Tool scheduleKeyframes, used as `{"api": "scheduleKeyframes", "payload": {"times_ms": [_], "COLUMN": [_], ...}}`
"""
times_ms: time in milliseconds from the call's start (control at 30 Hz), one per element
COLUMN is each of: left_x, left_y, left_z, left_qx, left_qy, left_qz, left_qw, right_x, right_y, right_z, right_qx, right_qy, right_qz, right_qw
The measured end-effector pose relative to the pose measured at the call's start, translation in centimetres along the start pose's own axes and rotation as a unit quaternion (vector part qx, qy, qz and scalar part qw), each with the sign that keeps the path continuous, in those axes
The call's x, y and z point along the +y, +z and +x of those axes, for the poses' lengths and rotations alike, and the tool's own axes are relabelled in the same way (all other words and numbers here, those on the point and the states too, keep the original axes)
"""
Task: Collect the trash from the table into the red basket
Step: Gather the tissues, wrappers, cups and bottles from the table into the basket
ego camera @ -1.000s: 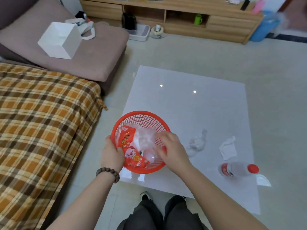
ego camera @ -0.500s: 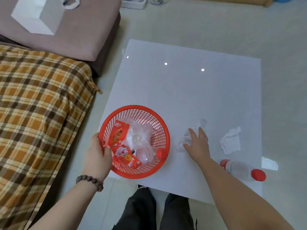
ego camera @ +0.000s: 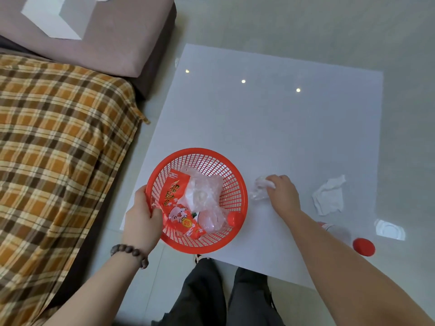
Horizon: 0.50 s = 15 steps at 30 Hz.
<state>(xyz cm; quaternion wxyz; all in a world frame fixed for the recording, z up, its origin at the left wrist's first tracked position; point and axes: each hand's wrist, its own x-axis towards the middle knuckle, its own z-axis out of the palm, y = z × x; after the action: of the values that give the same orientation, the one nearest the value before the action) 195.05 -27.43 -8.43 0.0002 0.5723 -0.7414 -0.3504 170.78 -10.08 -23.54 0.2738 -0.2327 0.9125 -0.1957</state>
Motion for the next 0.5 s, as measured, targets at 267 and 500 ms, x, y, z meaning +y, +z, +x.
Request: {"api": "scheduleKeyframes", "payload": {"times_ms": [267, 500], "left_x": [1.6, 4.4], "left_y": [-0.2, 0.2], "left_z": [-0.3, -1.9], "left_qx": [0.015, 0.025], "left_qy": [0.034, 0.101], "left_qz": [-0.012, -0.066], "left_qw": [0.999, 0.992], "right_x": [-9.8, -15.9], "right_y": [-8.6, -6.7], "right_z": [-7.7, -11.2], "right_qx": [0.133, -0.039], "right_qy": [-0.158, -0.292], "right_qz": [0.159, 0.000], "right_qw": [0.965, 0.956]}}
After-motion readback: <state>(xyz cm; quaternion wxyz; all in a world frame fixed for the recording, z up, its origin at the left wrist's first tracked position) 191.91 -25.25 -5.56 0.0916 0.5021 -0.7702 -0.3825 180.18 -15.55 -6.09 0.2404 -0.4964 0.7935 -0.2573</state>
